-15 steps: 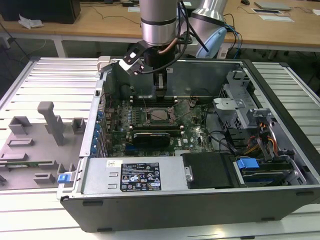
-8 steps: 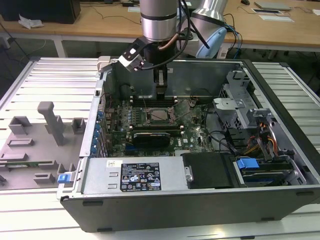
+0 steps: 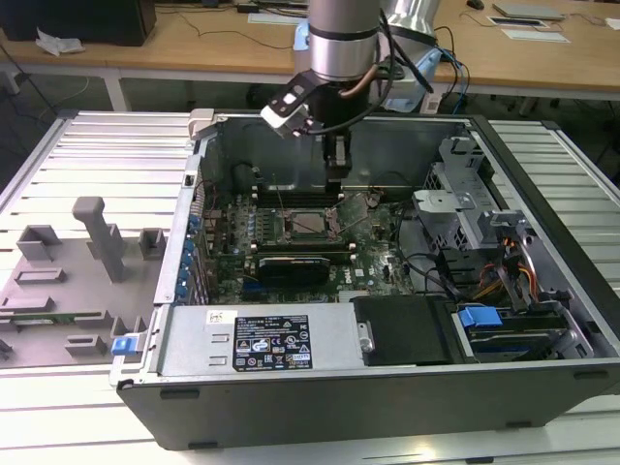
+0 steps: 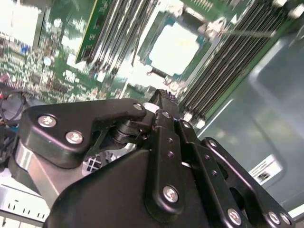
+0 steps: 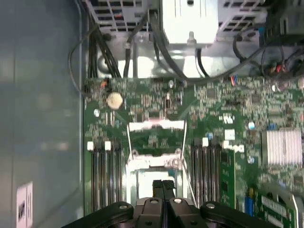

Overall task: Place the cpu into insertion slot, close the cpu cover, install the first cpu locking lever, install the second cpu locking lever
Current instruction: 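Close the cpu cover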

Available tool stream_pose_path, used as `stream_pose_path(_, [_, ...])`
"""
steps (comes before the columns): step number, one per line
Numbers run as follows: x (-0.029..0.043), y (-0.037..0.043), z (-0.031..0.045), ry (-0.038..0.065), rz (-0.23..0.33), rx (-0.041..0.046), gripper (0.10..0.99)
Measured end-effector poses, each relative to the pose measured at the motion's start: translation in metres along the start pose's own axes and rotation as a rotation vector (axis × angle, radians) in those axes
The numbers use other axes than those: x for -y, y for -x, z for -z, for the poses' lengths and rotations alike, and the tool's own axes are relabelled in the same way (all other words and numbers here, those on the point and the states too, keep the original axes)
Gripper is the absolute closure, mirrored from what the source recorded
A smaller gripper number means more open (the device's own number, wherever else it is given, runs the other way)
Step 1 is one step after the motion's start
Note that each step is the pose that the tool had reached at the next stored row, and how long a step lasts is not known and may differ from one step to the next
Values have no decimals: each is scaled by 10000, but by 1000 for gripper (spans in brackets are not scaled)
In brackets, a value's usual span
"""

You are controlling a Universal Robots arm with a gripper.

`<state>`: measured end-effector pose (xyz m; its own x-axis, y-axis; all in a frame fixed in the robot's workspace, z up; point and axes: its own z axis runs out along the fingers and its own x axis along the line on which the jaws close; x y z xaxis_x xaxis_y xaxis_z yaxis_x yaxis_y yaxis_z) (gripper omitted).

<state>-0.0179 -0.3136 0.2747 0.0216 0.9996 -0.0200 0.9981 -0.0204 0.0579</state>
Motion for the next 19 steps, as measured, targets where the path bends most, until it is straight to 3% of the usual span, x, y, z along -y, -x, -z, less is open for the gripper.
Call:
stream_pose_path(2, [-126,-3,-8,-68,2,0,980])
stream_pose_path(5, [-407,-9,-23,-222,5,4,980])
stream_pose_path(10, [-684,-15,-40,-382,8,7,980])
stream_pose_path(14, [-765,-17,-66,-405,19,8,980])
stream_pose_path(19, [-779,-20,-165,-431,156,2,980])
